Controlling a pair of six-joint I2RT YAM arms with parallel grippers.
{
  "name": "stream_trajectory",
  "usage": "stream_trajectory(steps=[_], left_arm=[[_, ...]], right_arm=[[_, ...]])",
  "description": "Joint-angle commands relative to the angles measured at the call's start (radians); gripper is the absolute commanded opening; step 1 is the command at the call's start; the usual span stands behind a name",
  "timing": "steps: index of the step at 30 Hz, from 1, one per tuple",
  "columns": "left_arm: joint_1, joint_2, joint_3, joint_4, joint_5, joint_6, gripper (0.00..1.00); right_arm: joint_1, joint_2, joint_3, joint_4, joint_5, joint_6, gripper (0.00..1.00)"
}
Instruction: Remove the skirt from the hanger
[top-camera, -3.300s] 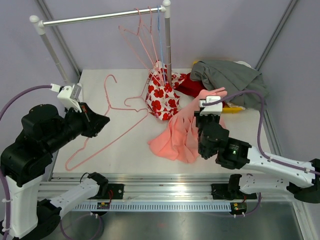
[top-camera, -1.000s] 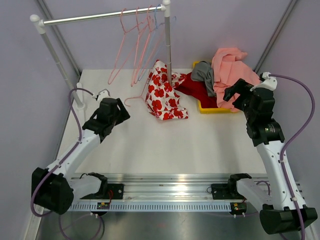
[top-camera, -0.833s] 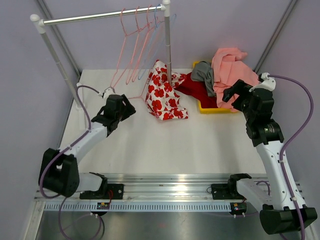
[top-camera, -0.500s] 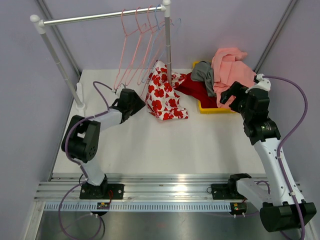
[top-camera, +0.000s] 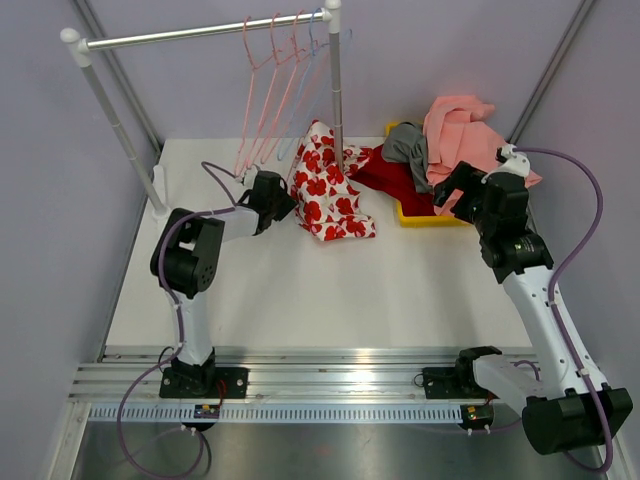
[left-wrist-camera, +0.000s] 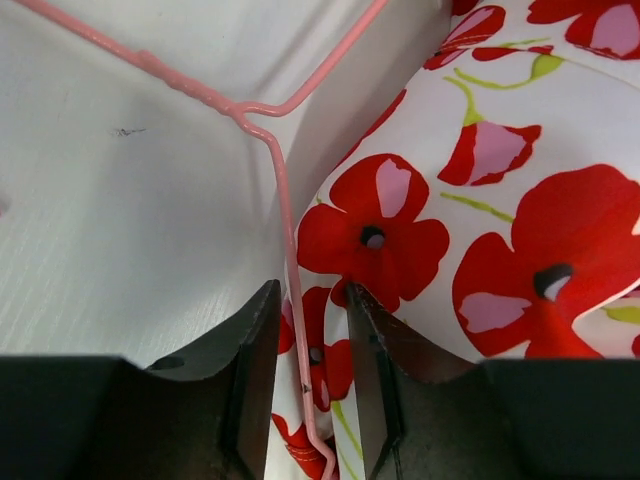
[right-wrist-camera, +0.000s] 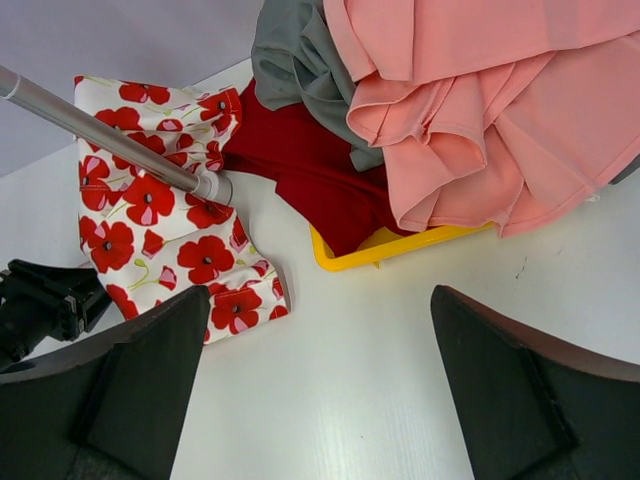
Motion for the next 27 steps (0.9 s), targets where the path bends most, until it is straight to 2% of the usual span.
stream_trajectory(steps=[1, 4, 13, 16, 17, 19, 22, 26, 27], left_arm=[[0.003, 0.010, 0.010, 0.033, -0.037, -0.063, 0.31], [0.002, 0.028, 0.010, 0.018, -0.032, -0.077, 0.27], [-0.003, 0.090, 0.038, -0.025, -0.014, -0.101, 0.25], [-0.001, 0.104, 0.060, -0.035, -0.015, -0.083, 0.13], [-0.001, 0.122, 0.102, -0.062, -0.014, -0.074, 0.01], [-0.001, 0.134, 0.133, -0.082, -0.006, -0.039, 0.00], [-0.006, 0.082, 0.128, -0.117, -0.030, 0.007, 0.00], [-0.032, -0.120, 0.033, -0.222, -0.130, 0.104, 0.00], [-0.041, -0.230, -0.025, -0.234, -0.156, 0.145, 0.00]], right_arm=[[0.009, 0.010, 0.000, 0.053, 0.020, -0.013, 1.00], [0.011, 0.010, -0.001, 0.053, 0.024, -0.013, 1.00], [0.012, 0.001, -0.003, 0.054, 0.030, -0.013, 0.99], [0.012, 0.001, -0.004, 0.058, 0.029, -0.013, 1.00], [0.012, 0.004, -0.006, 0.059, 0.029, -0.013, 0.99], [0.012, 0.004, -0.006, 0.058, 0.030, -0.011, 0.99], [0.012, 0.001, -0.004, 0.055, 0.030, -0.015, 1.00], [0.038, -0.016, 0.022, 0.044, 0.023, -0.037, 0.99], [0.047, -0.022, 0.026, 0.042, 0.021, -0.044, 0.99]])
